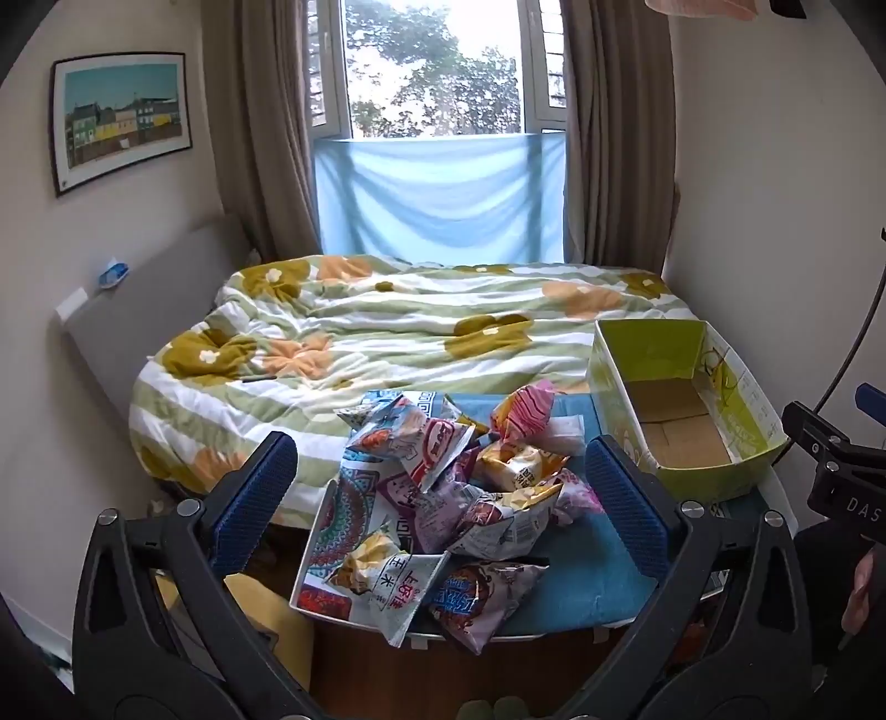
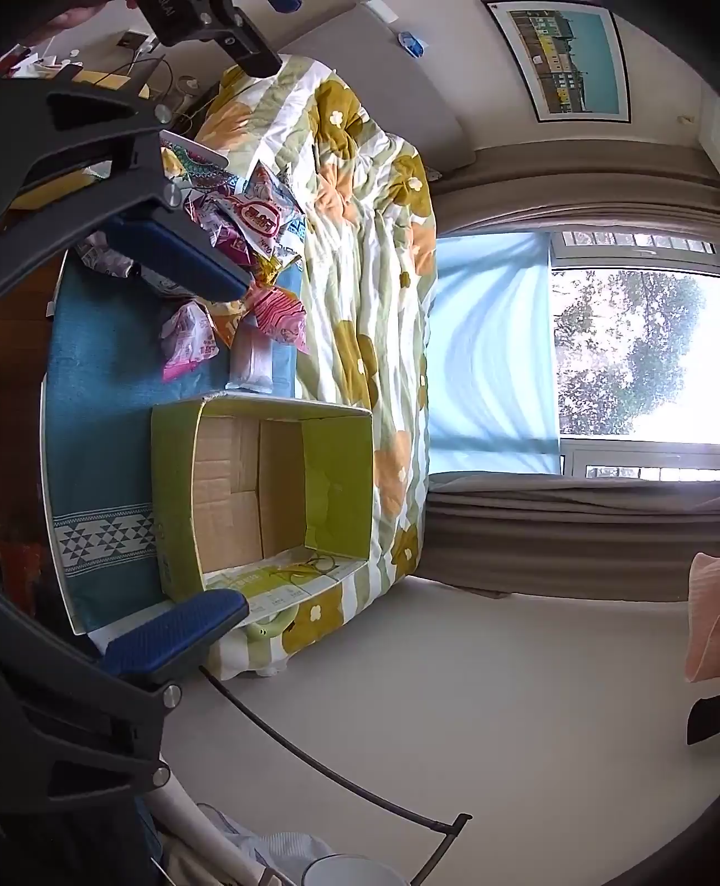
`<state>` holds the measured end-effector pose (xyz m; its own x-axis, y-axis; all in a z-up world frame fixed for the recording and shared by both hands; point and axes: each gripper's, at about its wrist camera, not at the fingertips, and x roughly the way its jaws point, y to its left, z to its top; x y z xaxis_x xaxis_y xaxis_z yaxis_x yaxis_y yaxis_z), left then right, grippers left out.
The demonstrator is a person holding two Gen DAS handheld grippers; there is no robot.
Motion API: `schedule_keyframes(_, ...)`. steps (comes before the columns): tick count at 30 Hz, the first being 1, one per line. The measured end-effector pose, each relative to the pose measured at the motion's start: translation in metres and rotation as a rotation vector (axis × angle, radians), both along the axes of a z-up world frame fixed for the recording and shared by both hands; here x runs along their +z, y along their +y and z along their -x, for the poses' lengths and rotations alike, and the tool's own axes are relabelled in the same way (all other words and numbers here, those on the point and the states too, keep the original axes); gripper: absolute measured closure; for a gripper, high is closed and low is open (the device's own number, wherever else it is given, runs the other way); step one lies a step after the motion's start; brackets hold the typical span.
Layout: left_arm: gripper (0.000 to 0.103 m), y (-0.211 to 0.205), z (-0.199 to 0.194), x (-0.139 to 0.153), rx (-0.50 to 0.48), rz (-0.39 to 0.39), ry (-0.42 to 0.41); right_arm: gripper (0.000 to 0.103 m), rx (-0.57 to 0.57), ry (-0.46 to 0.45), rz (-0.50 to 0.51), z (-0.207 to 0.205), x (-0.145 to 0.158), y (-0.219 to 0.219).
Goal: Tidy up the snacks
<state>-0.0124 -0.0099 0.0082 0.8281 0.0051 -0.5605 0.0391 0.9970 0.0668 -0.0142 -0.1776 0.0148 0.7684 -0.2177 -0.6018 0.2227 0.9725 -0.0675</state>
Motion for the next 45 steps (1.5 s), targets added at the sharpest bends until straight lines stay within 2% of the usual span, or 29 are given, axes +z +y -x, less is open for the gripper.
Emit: schedule_keyframes(45,0.0,-0.006,0.008,-0.002,0.01,-0.011,-0.007,0.0,0.015,-0.004,-0.011,0.0,-0.006,-0.008)
